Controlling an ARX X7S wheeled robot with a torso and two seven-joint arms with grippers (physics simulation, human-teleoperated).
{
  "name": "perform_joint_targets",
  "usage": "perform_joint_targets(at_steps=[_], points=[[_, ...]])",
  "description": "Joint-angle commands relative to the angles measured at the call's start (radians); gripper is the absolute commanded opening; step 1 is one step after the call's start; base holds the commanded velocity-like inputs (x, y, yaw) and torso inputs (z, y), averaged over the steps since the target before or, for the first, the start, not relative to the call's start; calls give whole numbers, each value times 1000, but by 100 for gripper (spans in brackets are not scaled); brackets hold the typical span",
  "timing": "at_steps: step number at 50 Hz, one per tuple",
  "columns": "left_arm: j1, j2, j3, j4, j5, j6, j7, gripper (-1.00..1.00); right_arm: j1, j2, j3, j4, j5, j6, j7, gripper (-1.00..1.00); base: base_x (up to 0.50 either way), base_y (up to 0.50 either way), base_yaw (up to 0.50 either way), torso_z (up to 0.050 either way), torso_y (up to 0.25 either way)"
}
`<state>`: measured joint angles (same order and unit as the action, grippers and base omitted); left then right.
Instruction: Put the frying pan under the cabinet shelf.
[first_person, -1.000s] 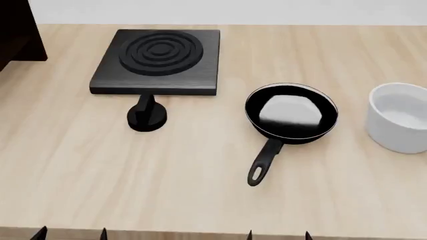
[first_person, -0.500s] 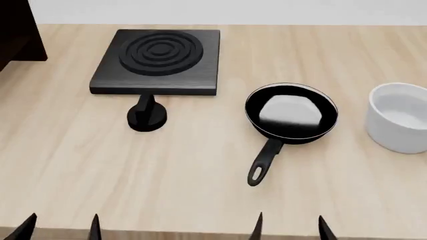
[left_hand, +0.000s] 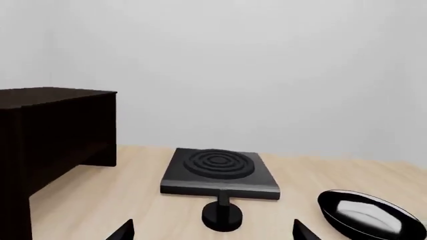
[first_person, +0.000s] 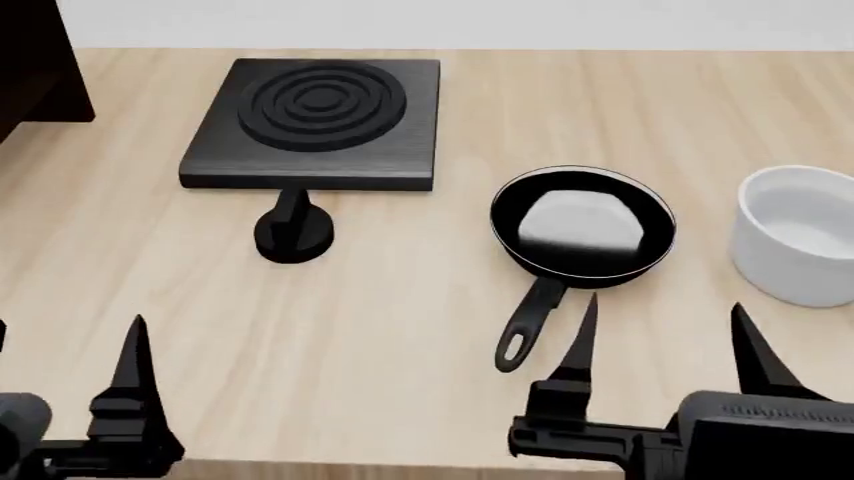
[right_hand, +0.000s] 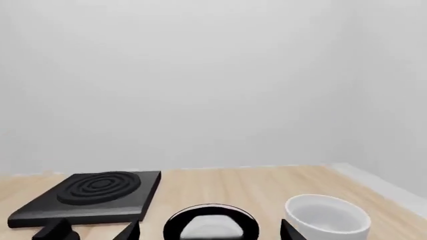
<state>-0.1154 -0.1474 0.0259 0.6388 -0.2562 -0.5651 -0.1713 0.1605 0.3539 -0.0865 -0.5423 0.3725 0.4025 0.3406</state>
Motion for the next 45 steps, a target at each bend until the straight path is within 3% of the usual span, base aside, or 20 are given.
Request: perform_joint_targets(at_steps=[1, 28, 45], points=[[-97, -31, -47, 187, -86, -207, -38, 100, 102, 61, 51, -134, 64, 159, 40, 100, 0, 0, 0, 0, 0], [-465, -126, -204, 403, -293, -627, -144, 100, 432, 196, 163, -325, 256, 515, 123, 100, 0, 0, 0, 0, 0], [-704, -338, -299, 404, -819, -715, -523, 100, 599, 237, 190, -349, 323, 613, 148, 100, 0, 0, 0, 0, 0]])
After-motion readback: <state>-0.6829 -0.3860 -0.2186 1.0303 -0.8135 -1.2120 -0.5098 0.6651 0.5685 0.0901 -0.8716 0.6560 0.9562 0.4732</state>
